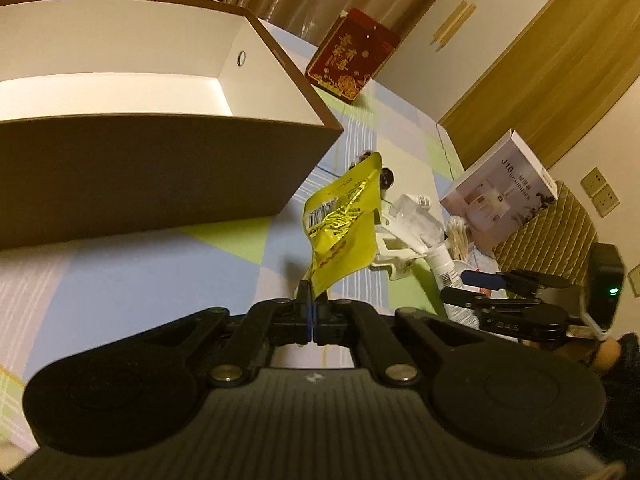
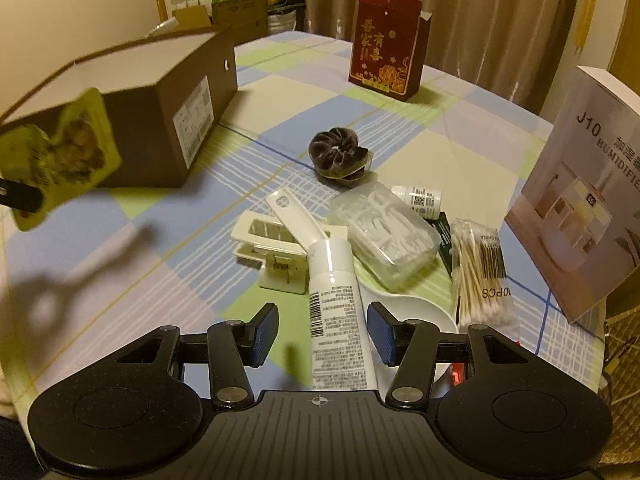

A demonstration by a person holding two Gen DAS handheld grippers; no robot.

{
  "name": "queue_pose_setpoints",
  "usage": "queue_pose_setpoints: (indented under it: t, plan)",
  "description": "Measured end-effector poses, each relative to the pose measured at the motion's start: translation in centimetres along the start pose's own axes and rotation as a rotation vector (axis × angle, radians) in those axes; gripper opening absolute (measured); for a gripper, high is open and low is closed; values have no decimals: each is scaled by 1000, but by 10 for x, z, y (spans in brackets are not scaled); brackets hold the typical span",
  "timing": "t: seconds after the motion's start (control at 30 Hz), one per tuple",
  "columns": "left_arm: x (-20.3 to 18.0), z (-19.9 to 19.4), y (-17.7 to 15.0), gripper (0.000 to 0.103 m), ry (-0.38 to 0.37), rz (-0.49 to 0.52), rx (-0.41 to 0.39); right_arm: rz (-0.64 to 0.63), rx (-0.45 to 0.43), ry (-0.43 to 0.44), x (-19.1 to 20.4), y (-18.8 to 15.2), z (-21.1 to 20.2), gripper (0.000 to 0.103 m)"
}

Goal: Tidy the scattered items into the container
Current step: 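Carry the yellow packet and white tube over the brown box with both tools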

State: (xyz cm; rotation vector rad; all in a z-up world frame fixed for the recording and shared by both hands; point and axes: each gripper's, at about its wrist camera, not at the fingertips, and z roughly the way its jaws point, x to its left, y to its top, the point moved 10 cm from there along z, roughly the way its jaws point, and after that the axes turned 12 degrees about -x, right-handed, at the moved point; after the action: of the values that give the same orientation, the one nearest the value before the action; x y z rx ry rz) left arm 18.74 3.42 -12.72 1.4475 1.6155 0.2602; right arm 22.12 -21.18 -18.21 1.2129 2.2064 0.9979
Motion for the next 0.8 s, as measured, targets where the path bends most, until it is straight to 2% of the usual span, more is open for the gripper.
queue_pose_setpoints:
  t: [0.17,0.2,0.3,0.5,0.8]
  plan:
    - [6,-11,0,0,29,5,-4,-28,21,-30,-3,-7,9,55]
    - [8,-14,0,0,31,1,-6,-38,15,-37,-3,-7,9,35]
    - [9,-22,1,0,38,-4,-12,-46,33,-29,-2,-7,7,35]
    - [9,-39,13,0,25,1,-41,-12,-7,-34,1,9,-11,34]
    - [3,-66,48,0,-16,17,-110,129,-114,110,25,74,-38,34]
